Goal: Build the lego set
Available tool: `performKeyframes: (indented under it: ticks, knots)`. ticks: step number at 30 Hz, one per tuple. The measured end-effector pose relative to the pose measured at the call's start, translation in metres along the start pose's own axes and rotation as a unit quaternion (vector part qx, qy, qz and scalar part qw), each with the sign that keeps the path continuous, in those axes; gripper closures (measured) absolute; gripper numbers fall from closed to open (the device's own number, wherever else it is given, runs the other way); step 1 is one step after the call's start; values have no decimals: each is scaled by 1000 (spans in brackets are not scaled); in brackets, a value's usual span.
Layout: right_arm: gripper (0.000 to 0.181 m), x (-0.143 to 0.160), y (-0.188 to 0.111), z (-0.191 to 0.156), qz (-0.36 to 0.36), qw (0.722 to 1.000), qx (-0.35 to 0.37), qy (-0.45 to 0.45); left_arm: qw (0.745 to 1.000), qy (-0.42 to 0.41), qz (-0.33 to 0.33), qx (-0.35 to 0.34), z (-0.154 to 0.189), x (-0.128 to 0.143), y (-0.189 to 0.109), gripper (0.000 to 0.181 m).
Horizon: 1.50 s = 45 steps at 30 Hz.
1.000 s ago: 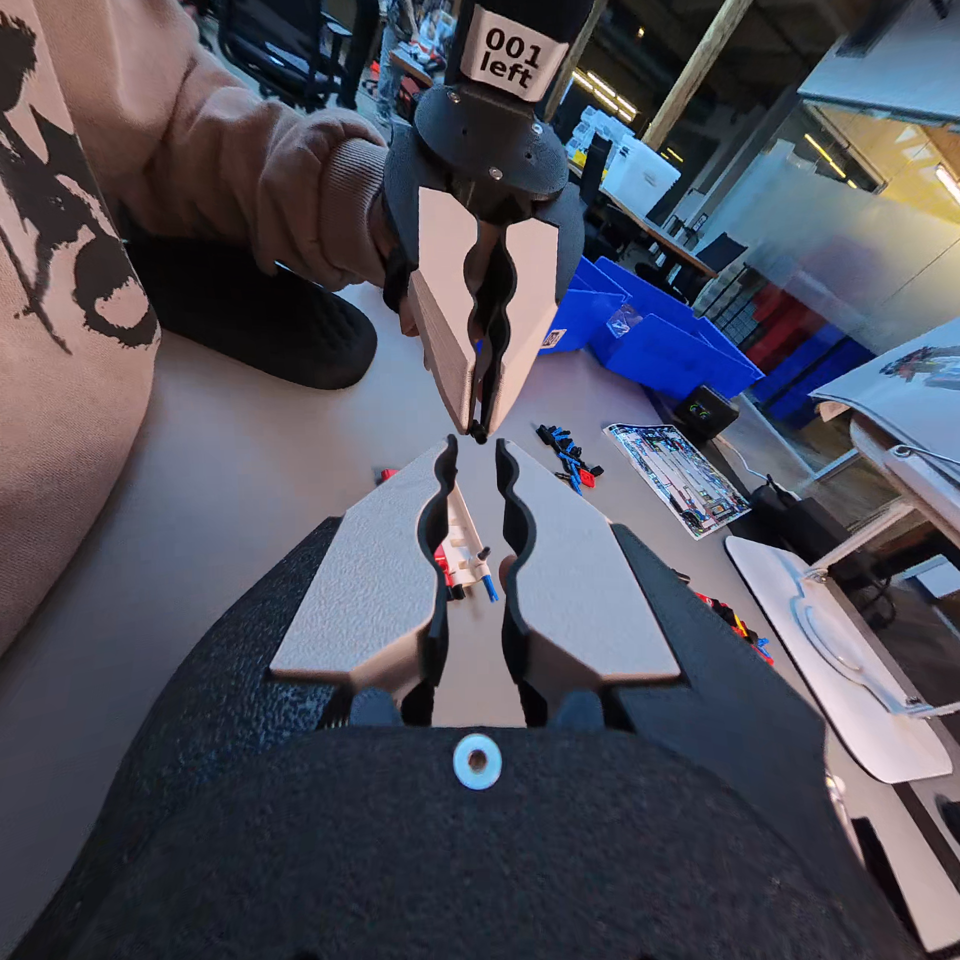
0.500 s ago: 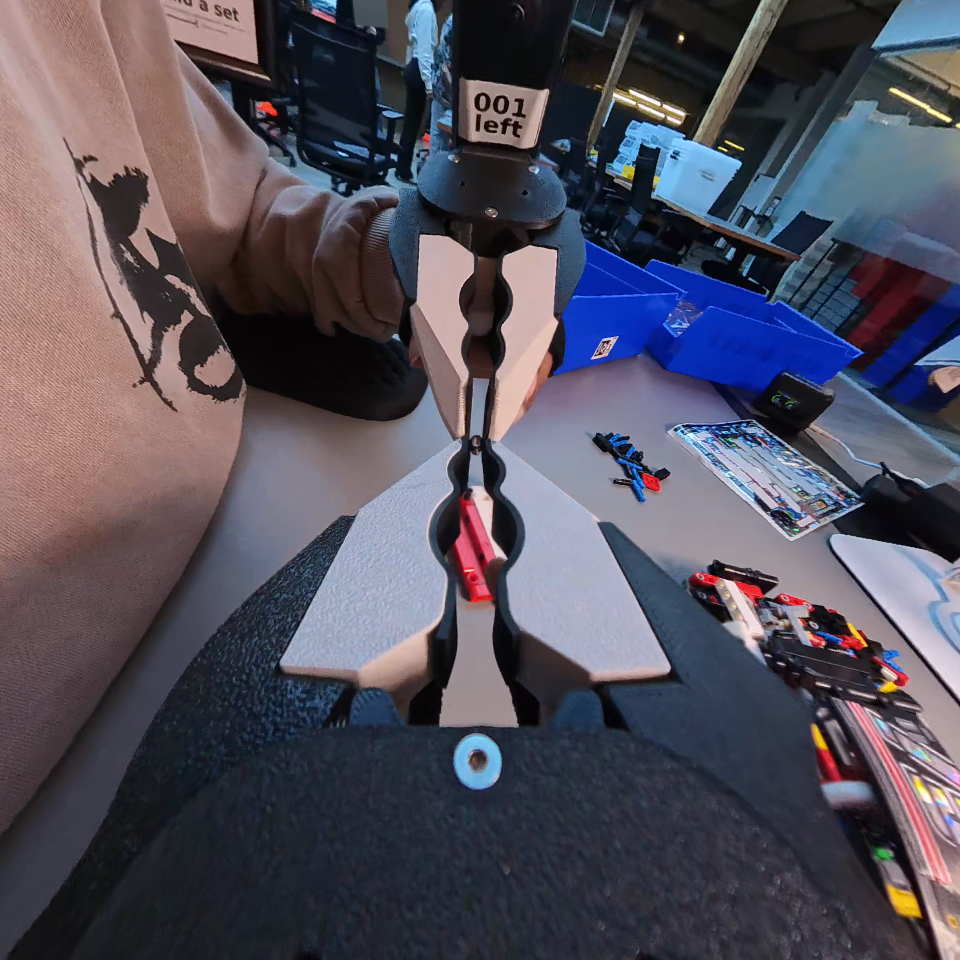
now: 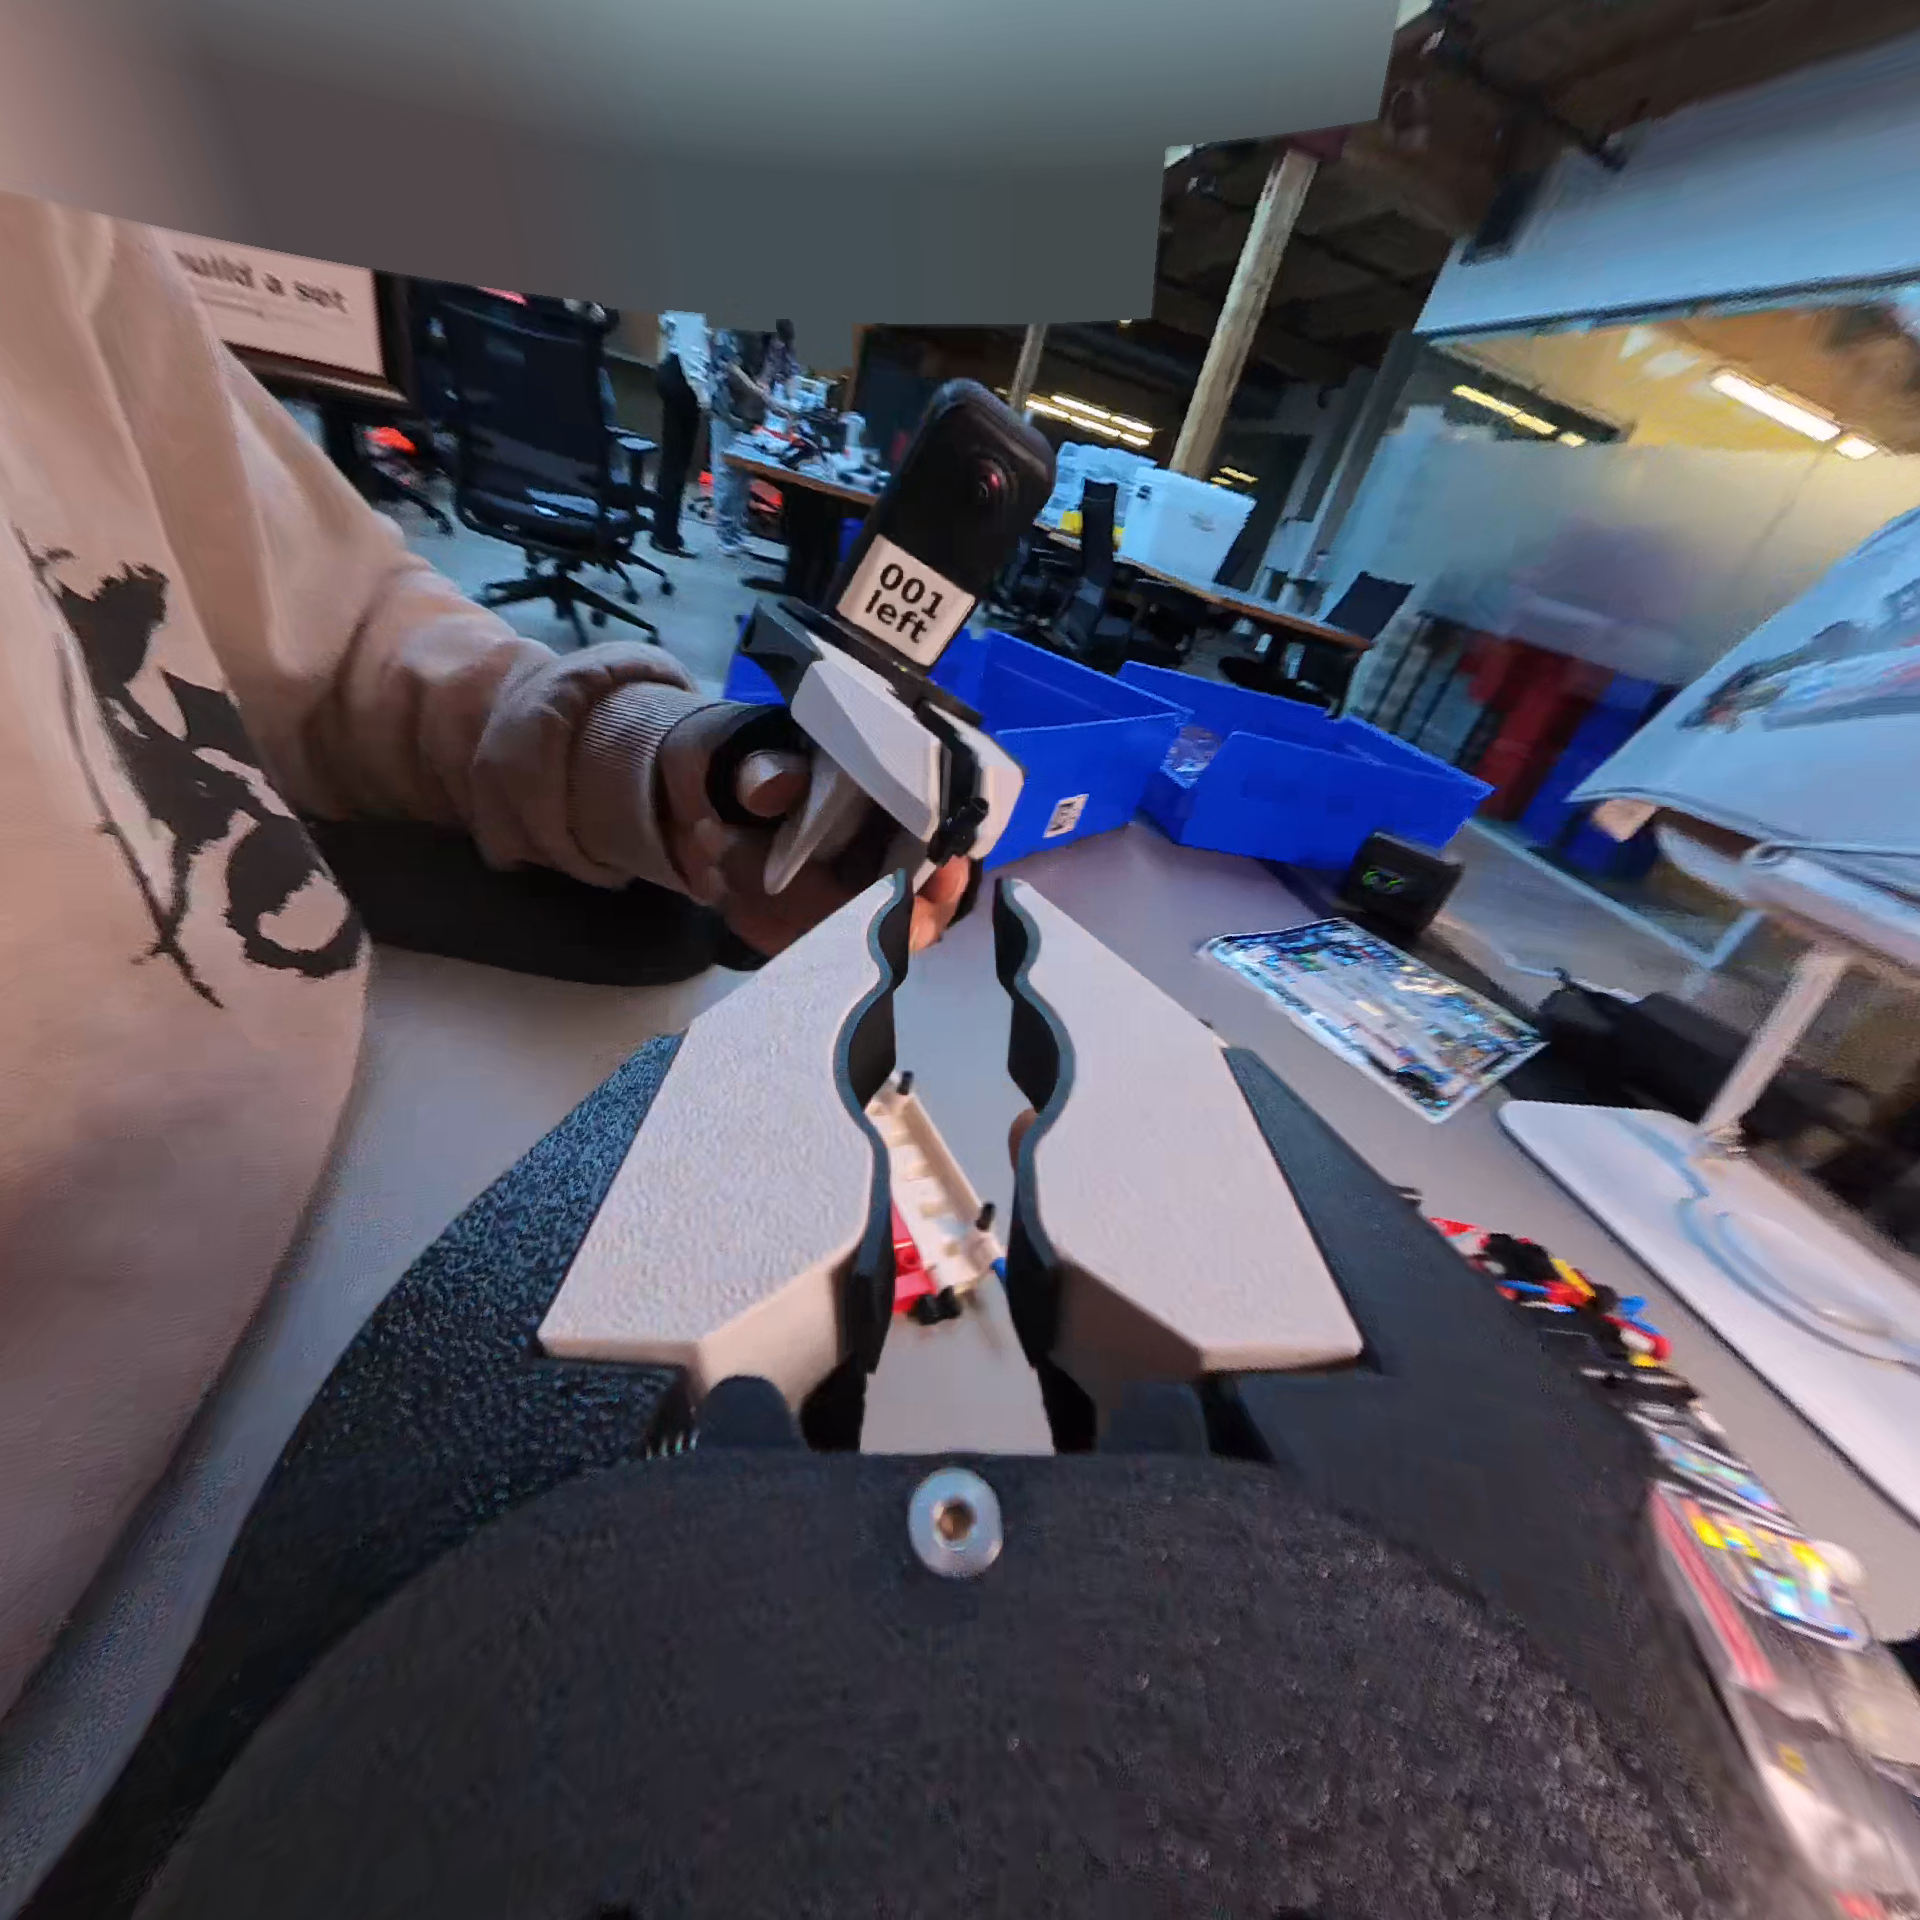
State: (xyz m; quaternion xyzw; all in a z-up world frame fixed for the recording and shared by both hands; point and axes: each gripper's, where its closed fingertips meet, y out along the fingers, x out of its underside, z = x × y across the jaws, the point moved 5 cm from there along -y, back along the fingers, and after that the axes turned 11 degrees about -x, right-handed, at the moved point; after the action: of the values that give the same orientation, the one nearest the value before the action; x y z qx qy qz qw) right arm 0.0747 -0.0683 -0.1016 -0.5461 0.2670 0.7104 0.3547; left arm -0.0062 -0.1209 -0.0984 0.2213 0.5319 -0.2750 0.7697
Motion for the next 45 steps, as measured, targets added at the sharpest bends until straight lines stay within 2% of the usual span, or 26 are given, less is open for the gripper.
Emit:
performKeyframes:
  ticks: [3,7,12,19,28,33,41,45]
  knots:
    - [161,-5,5,-1,-22,997,41,-62,996,-82,19,11,-5,1,4,179]
    - [160,-5,8,1,-48,990,73,-107,985,-167,35,28,-10,3,8,180]
    - [170,-2,10,3,-64,986,86,-129,979,-199,29,36,-10,8,11,181]
    - [175,-1,4,7,-63,989,76,-113,969,-238,36,52,-13,7,9,181]
    - [176,6,3,9,-75,991,59,-95,965,-258,16,51,-18,13,8,175]
    - [180,12,1,9,-117,984,55,-122,971,-239,-4,29,-22,14,5,166]
    - [180,22,6,2,-171,969,41,-173,976,-213,-45,-1,-24,24,8,176]
    - [180,18,4,2,-145,977,39,-149,975,-217,-43,15,-21,22,7,179]
